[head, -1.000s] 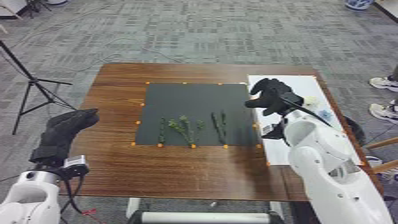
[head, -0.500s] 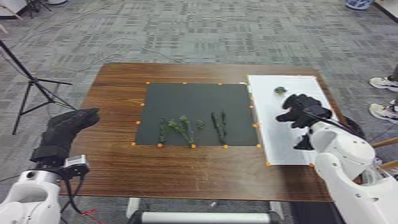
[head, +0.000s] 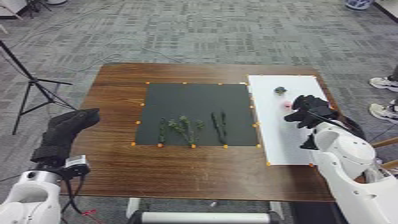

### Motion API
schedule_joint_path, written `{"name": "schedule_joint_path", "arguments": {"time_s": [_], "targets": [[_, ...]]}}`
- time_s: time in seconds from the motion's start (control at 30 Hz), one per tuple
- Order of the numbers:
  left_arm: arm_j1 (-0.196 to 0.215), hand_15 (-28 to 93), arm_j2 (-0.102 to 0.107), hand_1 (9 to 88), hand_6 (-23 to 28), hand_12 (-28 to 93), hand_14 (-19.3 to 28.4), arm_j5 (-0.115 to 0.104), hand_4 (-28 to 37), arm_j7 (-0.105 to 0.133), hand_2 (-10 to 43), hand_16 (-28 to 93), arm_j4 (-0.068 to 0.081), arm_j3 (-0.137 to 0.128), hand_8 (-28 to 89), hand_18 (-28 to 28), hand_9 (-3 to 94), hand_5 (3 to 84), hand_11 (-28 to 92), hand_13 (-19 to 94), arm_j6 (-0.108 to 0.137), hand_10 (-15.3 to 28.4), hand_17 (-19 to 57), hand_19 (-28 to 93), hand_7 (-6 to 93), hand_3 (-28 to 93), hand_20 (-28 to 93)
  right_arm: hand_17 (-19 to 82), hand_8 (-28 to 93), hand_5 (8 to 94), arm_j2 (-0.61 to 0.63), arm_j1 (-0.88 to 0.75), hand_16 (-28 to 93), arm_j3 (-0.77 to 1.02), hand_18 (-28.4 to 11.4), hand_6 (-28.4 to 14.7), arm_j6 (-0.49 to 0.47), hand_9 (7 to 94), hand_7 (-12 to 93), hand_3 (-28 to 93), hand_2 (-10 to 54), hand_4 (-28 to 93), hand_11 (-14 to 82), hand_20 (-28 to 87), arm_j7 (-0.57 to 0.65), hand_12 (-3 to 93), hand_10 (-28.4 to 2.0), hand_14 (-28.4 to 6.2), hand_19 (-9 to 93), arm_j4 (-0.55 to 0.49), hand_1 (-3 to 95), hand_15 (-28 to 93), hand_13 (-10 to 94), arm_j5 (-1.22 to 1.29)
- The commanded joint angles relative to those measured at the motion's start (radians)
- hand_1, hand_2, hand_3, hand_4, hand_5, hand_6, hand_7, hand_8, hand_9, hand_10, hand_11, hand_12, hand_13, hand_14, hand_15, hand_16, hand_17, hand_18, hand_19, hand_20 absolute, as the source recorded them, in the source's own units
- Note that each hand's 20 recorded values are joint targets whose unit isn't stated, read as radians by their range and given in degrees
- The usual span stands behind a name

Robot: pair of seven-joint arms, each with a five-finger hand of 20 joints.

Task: Arrange flowers

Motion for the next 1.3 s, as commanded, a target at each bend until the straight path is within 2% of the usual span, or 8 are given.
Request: {"name": "schedule_joint_path", "arguments": {"time_s": [0.03,0.47,0.57,0.9,1.0,1.07,1.17,1.3], "targets": [[0.0,20,-0.013,30.1,2.5,12,17.3,0.0,-17.7,0.003,-1.3,-1,-0.001,0.003,-8,11.7,53.1,53.7,21,41,-0.012,14.1,7.2,5,17.3,67,17,56,-7,57.4,-0.014,0.005,34,-0.002,-16.7,-3.9,0.015,64.0,15,66,-9.5,-20,9.8,51,0.009,15.3,-13.5,-3.9,93,0.032,38.4,54,86,-0.023],[0.0,20,-0.016,30.0,2.4,12,17.3,-0.002,-17.6,0.005,-1.3,-1,0.0,0.001,-8,11.7,53.0,53.6,21,41,-0.01,14.1,7.1,5,17.4,67,17,58,-9,64.1,-0.011,0.034,33,-0.054,-15.5,-2.3,0.084,71.1,17,67,-9.5,-20,11.8,51,0.039,14.4,-12.4,-3.6,93,0.092,45.6,54,87,-0.035],[0.002,20,-0.014,30.0,2.5,12,17.3,-0.003,-17.7,0.007,-1.3,-1,0.0,-0.006,-8,11.7,53.1,53.6,21,41,-0.006,14.1,7.1,5,17.3,67,17,60,4,69.4,0.002,0.036,34,-0.06,-14.9,-1.7,0.122,76.8,17,61,-9.5,-21,11.5,52,0.037,15.8,-11.5,-3.0,93,0.084,54.0,53,90,-0.021],[0.014,20,0.03,30.0,2.5,12,17.3,-0.002,-17.6,0.007,-1.2,-1,0.018,-0.064,-8,11.7,53.0,53.7,21,41,0.007,14.1,7.2,5,17.3,67,17,63,8,78.6,0.047,0.056,36,-0.096,-14.0,-0.4,0.153,86.9,19,62,-9.5,-17,6.5,53,-0.041,26.1,-10.9,-2.0,93,-0.072,59.1,52,92,0.052],[0.021,20,0.028,30.0,2.4,12,17.3,-0.002,-17.6,0.011,-1.3,-1,0.021,-0.079,-8,11.6,53.1,53.7,21,41,0.019,14.1,7.3,5,17.4,67,17,63,8,78.9,0.043,0.096,37,-0.145,-14.0,0.1,0.159,87.2,19,62,-9.5,-17,6.5,53,-0.078,26.4,-11.1,-2.0,93,-0.113,59.0,52,92,0.073],[0.021,20,0.026,30.0,2.4,12,17.3,-0.014,-17.7,0.018,-1.2,-1,0.028,-0.072,-8,11.5,53.3,53.9,21,41,0.041,14.1,7.5,5,17.7,67,17,63,7,79.2,0.027,0.148,37,-0.196,-13.9,0.4,0.14,87.3,19,62,-9.5,-17,6.4,54,-0.092,26.6,-11.0,-2.1,93,-0.126,58.9,53,92,0.107],[0.015,20,0.022,29.4,2.4,12,17.4,-0.061,-18.3,0.032,-0.1,-1,0.042,-0.045,-8,11.5,53.7,54.0,22,42,0.072,14.2,7.8,5,17.9,67,17,62,7,79.2,-0.007,0.238,37,-0.282,-14.0,0.6,0.089,87.4,19,63,-9.5,-17,6.3,55,-0.119,26.7,-10.9,-2.1,93,-0.125,58.4,53,92,0.16],[-0.015,21,0.027,25.9,2.4,12,17.6,-0.099,-25.0,0.035,9.1,-2,0.062,0.002,-8,11.3,54.5,54.9,22,42,0.119,14.4,8.3,5,18.1,69,17,62,7,79.2,-0.084,0.331,37,-0.365,-14.0,0.8,-0.003,87.3,20,63,-9.5,-18,6.2,55,-0.165,26.6,-10.7,-2.0,93,-0.114,58.3,53,91,0.229]]}}
